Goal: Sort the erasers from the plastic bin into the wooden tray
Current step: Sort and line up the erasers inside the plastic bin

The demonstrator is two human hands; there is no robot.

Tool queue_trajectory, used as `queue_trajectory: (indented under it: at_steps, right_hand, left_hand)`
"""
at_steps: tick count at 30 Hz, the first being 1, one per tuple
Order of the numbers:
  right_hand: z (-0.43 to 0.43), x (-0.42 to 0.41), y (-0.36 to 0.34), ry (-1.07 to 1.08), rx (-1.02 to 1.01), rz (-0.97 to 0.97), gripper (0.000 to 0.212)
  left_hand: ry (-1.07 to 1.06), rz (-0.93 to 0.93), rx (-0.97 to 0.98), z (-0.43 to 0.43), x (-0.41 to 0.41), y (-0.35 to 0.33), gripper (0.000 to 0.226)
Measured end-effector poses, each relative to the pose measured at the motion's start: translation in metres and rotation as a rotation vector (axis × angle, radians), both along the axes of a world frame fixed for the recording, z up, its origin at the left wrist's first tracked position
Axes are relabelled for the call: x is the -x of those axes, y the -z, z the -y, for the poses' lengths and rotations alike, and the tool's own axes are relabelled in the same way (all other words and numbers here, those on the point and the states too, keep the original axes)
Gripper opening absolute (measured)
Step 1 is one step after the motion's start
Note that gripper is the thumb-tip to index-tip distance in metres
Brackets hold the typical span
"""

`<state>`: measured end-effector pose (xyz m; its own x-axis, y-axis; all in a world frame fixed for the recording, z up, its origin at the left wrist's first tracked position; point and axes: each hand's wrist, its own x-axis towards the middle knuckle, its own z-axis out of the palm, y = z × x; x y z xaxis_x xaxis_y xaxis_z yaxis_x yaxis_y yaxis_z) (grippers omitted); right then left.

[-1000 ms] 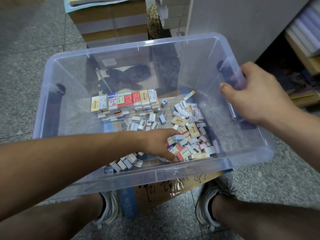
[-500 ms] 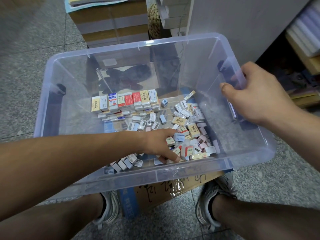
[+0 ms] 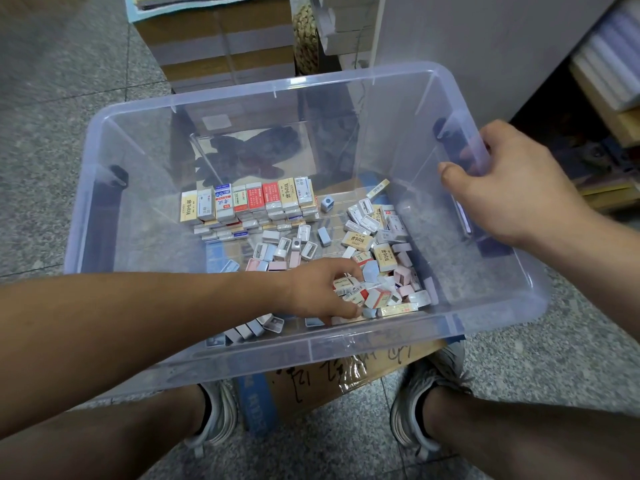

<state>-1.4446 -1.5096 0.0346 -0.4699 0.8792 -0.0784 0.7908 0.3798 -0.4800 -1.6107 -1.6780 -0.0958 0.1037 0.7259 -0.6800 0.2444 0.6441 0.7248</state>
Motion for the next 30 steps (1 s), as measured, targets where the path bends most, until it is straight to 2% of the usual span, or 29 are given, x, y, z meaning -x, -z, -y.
queue_trajectory:
  at_steps: [9, 16, 21, 25, 30]
  right_hand:
    - [-0.003, -0.002, 0.001, -0.025, 0.011, 0.0, 0.035]
    - [-0.003, -0.002, 0.001, -0.02, -0.009, -0.008, 0.034]
    - [-0.002, -0.003, -0.001, -0.022, -0.009, 0.012, 0.033]
    - [-0.001, -0.003, -0.002, -0.024, -0.007, 0.032, 0.033]
    - [0.0, -0.004, -0.004, -0.027, -0.001, 0.06, 0.034]
  left_hand:
    - [-0.032, 0.12, 0.099, 0.002, 0.016, -0.015, 0.041]
    - [-0.019, 0.07, 0.088, 0.005, 0.006, -0.014, 0.035]
    - [-0.046, 0.019, 0.06, 0.003, 0.009, -0.017, 0.04]
    - [-0.019, -0.027, 0.03, 0.001, 0.026, -0.037, 0.043]
    - [-0.036, 0.004, 0.046, 0.01, 0.044, -0.07, 0.04]
